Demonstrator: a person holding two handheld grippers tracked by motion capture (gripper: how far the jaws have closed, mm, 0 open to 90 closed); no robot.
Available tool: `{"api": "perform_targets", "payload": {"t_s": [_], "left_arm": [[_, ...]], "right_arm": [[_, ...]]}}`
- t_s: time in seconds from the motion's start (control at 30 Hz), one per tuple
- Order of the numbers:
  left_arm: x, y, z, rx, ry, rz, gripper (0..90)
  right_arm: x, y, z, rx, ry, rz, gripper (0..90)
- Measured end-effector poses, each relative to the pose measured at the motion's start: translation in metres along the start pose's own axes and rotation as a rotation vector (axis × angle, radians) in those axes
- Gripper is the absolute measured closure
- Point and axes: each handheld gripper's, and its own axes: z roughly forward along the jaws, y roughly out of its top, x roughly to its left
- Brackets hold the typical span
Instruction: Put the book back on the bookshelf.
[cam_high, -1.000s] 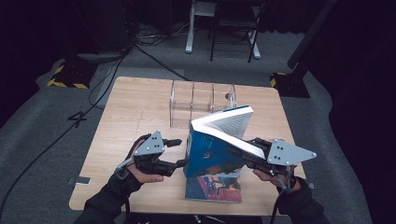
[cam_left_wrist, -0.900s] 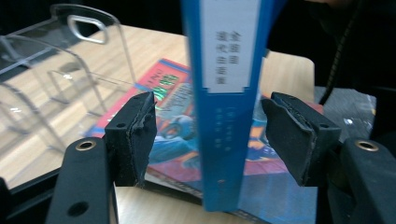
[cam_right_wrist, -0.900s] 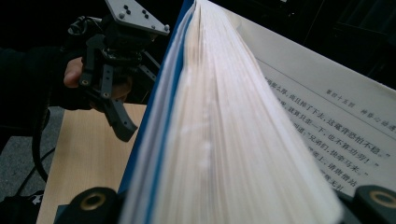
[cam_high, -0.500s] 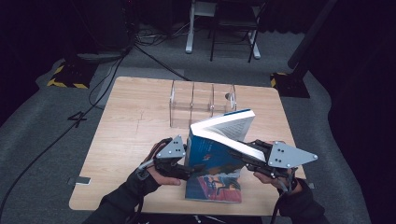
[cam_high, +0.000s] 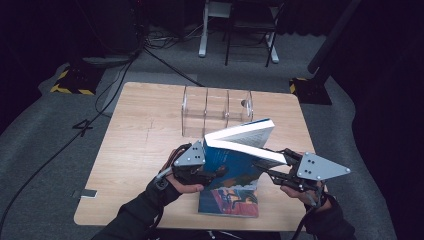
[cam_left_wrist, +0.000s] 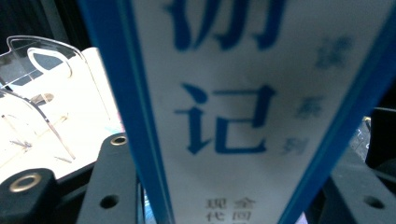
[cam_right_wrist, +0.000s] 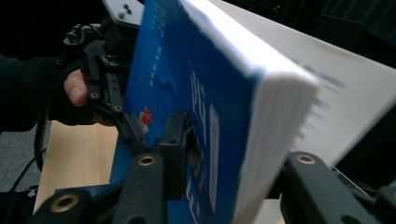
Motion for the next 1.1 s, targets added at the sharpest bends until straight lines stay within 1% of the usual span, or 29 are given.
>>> {"api": "perform_targets", "payload": {"t_s": [0.03, 0.1, 0.17, 0.2, 0.23, 0.27, 0.3, 0.33, 0.37, 0.43, 0.5, 0.53, 0.57, 0.63, 0.7, 0.73, 0.77, 0.87, 0.93, 1.0, 1.03, 1.07, 1.1], "left_arm": [[-0.001, 0.000, 0.000, -0.003, -0.002, -0.006, 51.2], [-0.001, 0.002, 0.000, -0.008, 0.001, 0.001, 51.4], [-0.002, 0.003, -0.001, -0.018, 0.003, -0.001, 51.9], [-0.001, 0.004, -0.001, -0.018, 0.002, 0.012, 52.2], [-0.002, 0.005, -0.001, -0.021, 0.001, 0.009, 53.1], [-0.002, 0.007, -0.002, -0.021, 0.006, 0.021, 53.5], [-0.002, 0.007, -0.002, -0.021, 0.006, 0.021, 53.8], [-0.002, 0.008, -0.002, -0.021, 0.012, 0.029, 53.8], [-0.002, 0.010, -0.003, -0.020, 0.019, 0.037, 53.9], [-0.001, 0.011, -0.003, -0.023, 0.018, 0.040, 53.8], [-0.001, 0.013, -0.004, -0.032, 0.017, 0.032, 53.8], [0.000, 0.015, -0.004, -0.030, 0.024, 0.050, 53.8], [-0.001, 0.016, -0.004, -0.034, 0.022, 0.037, 53.7], [-0.001, 0.018, -0.005, -0.043, 0.020, 0.035, 53.7], [0.000, 0.021, -0.006, -0.054, 0.023, 0.038, 53.5], [0.000, 0.021, -0.006, -0.054, 0.023, 0.038, 53.4], [0.000, 0.024, -0.006, -0.068, 0.024, 0.034, 53.4], [0.000, 0.030, -0.009, -0.087, 0.028, 0.046, 53.4], [0.000, 0.034, -0.010, -0.089, 0.027, 0.053, 53.4], [0.000, 0.037, -0.012, -0.095, 0.024, 0.052, 53.2], [0.001, 0.039, -0.013, -0.104, 0.018, 0.045, 53.2], [0.001, 0.041, -0.013, -0.104, 0.020, 0.047, 53.2], [0.000, 0.043, -0.014, -0.099, 0.027, 0.059, 53.1]], "right_arm": [[-0.002, -0.003, -0.003, 0.001, -0.008, 0.017, 60.8], [-0.003, -0.005, -0.007, 0.003, -0.030, 0.028, 57.1], [-0.005, -0.007, -0.010, 0.010, -0.057, 0.028, 53.6], [-0.006, -0.009, -0.012, 0.011, -0.072, 0.032, 52.4], [-0.010, -0.012, -0.015, 0.007, -0.091, 0.049, 49.0], [-0.012, -0.013, -0.016, 0.009, -0.097, 0.057, 47.2], [-0.013, -0.015, -0.017, 0.011, -0.106, 0.073, 45.4], [-0.013, -0.015, -0.017, 0.011, -0.106, 0.073, 45.4], [-0.016, -0.018, -0.017, 0.014, -0.108, 0.092, 43.7], [-0.019, -0.024, -0.014, 0.029, -0.101, 0.120, 40.3], [-0.021, -0.029, -0.009, 0.043, -0.082, 0.137, 38.9], [-0.021, -0.031, -0.006, 0.052, -0.079, 0.137, 38.2], [-0.020, -0.032, -0.004, 0.067, -0.078, 0.136, 38.0], [-0.019, -0.035, 0.002, 0.083, -0.062, 0.142, 38.0], [-0.018, -0.037, 0.005, 0.093, -0.065, 0.139, 36.6], [-0.018, -0.038, 0.006, 0.092, -0.068, 0.141, 36.8], [-0.018, -0.038, 0.006, 0.092, -0.068, 0.141, 36.8], [-0.019, -0.039, 0.005, 0.079, -0.062, 0.159, 38.6], [-0.018, -0.038, 0.005, 0.079, -0.063, 0.152, 38.6], [-0.018, -0.038, 0.005, 0.077, -0.062, 0.153, 38.7], [-0.018, -0.038, 0.005, 0.076, -0.061, 0.154, 38.8], [-0.018, -0.038, 0.005, 0.077, -0.061, 0.152, 39.0], [-0.018, -0.038, 0.004, 0.078, -0.061, 0.152, 39.0]]}}
